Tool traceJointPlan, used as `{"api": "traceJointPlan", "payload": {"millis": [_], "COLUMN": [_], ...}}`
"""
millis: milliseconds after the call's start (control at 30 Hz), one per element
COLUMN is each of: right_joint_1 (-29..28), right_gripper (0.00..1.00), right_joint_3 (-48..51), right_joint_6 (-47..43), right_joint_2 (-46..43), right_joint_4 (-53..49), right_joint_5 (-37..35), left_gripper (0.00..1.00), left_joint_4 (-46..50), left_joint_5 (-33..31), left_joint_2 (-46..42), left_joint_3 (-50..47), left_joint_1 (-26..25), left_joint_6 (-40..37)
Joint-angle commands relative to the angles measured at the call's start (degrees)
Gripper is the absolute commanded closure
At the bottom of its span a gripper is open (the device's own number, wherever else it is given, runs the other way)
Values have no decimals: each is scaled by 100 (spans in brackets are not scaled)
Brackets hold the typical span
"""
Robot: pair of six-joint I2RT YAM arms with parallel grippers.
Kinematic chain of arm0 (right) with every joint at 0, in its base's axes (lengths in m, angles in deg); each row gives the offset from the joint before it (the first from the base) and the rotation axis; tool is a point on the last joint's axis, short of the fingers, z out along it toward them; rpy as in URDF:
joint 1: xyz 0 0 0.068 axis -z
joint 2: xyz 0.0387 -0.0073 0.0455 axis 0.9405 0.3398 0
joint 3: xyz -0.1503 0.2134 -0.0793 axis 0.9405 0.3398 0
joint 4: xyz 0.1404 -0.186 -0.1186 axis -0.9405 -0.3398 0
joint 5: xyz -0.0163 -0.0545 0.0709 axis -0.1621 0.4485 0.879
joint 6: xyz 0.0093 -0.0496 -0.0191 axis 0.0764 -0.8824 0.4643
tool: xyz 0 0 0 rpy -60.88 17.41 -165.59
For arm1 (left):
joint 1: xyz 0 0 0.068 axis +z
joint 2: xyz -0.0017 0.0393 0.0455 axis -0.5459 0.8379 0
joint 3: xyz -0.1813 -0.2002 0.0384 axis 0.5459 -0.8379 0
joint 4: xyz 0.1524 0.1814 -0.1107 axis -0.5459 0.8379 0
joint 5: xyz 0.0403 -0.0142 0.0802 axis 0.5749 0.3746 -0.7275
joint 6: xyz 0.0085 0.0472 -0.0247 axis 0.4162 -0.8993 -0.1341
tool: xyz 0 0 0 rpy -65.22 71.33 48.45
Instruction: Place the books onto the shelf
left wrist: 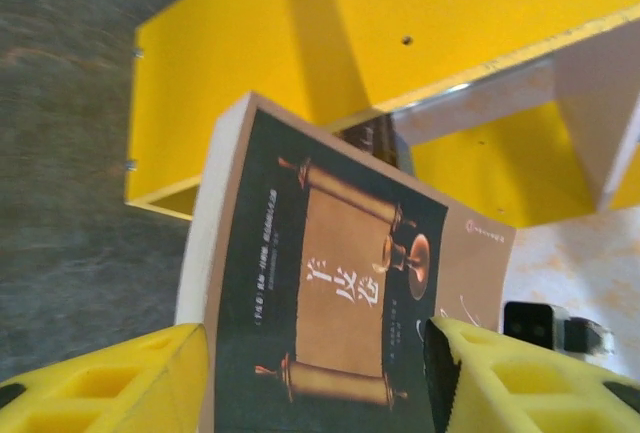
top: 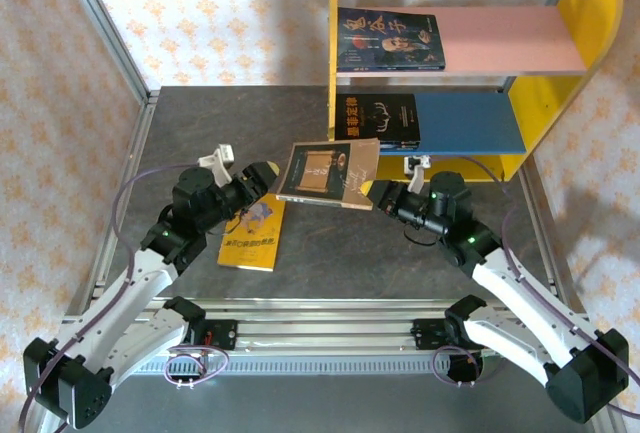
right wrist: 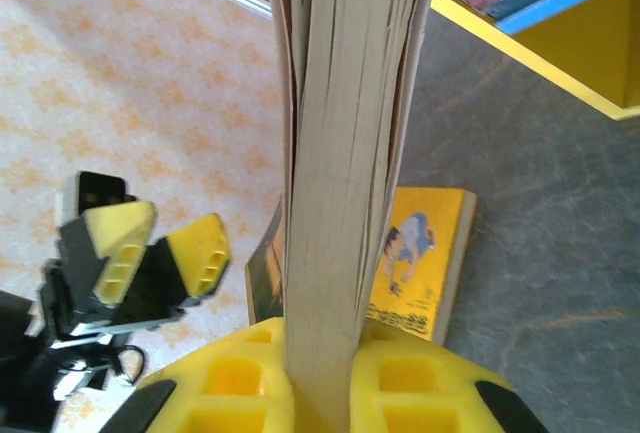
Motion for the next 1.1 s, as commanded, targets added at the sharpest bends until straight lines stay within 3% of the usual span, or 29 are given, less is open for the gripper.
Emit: {"api": "traceJointPlan", "payload": {"millis": [0, 200, 367, 667, 1067], "right_joint_1": [73, 111, 217, 546, 1852], "right_gripper": [99, 99, 99, 99, 99], "right_joint_3": [-243, -351, -682, -2330, -5553], "right_joint_6": [-218, -393, -584, -1302, -1642], "right_joint_2": [-160, -160, -24, 231, 1432], "right_joint_4": [217, 57, 10, -897, -1671], "right_joint_5": [129, 329, 1113, 2199, 3054], "left_gripper": [41, 41, 39, 39, 38], "left_joint_4": [1394, 2706, 3117, 3090, 3543], "left_joint_5": [-849, -2126, -2820, -2840, -2720], "left_joint_2": [-166, -261, -300, -364, -499], "left_joint_3": [400, 924, 968, 797, 1171], "left_joint_1": [-69, -363, -500, -499, -508], "left_joint_6": [-497, -939, -1000, -921, -1161]}}
